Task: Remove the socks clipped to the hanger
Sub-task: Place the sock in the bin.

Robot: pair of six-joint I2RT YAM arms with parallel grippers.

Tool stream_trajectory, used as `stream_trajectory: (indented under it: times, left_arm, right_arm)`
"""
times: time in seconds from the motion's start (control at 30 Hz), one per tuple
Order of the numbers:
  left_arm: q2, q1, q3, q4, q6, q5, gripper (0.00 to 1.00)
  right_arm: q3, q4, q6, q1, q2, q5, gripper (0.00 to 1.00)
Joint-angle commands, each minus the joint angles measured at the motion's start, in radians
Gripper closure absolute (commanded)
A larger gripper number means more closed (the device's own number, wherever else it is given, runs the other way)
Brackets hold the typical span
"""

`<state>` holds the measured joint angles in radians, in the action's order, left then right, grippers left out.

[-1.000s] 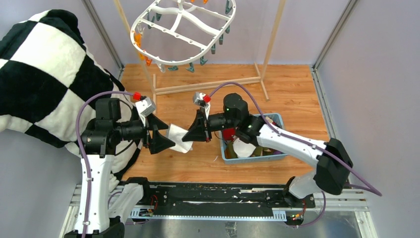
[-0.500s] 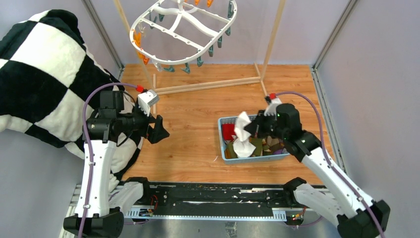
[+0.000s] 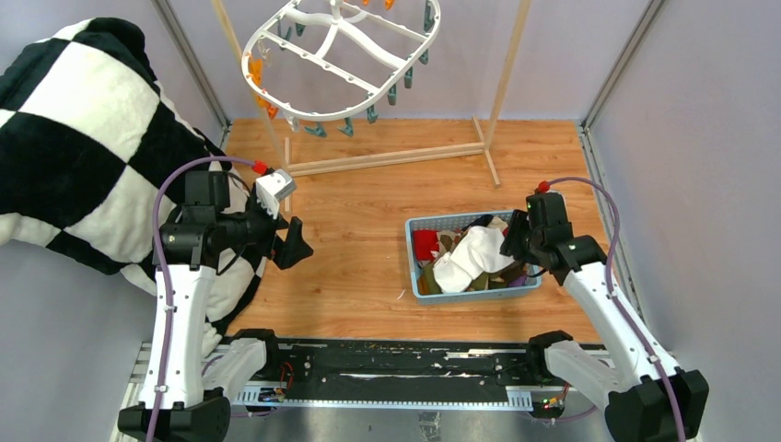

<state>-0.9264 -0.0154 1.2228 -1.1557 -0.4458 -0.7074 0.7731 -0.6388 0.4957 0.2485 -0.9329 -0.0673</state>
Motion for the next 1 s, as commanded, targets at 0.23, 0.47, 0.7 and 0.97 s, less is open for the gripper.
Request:
stream_trajectory:
  times: [0.23,0.47,0.7,0.97]
  left_arm:
    - [-0.014,0.005,0.014,-0.001,-0.016,0.018,0.00]
    - [-0.040,0.005,-0.004,0.001,-0.029,0.074,0.00]
    - [-0.070,-0.015,-0.026,0.001,-0.057,0.090,0.00]
    - [-0.137,-0.108,-0.060,0.021,-0.095,0.078,0.00]
  right_arm:
    - [0.085,0.041,0.016,-0.014,0.041,0.228,0.54]
    - [-0.108,0.343,0.128,-0.050,-0.119,0.442,0.56]
    - [-0.217,0.445,0.127,-0.054,-0.263,0.355,0.55]
    - [-0.137,0.313,0.124,-0.029,-0.100,0.361,0.44]
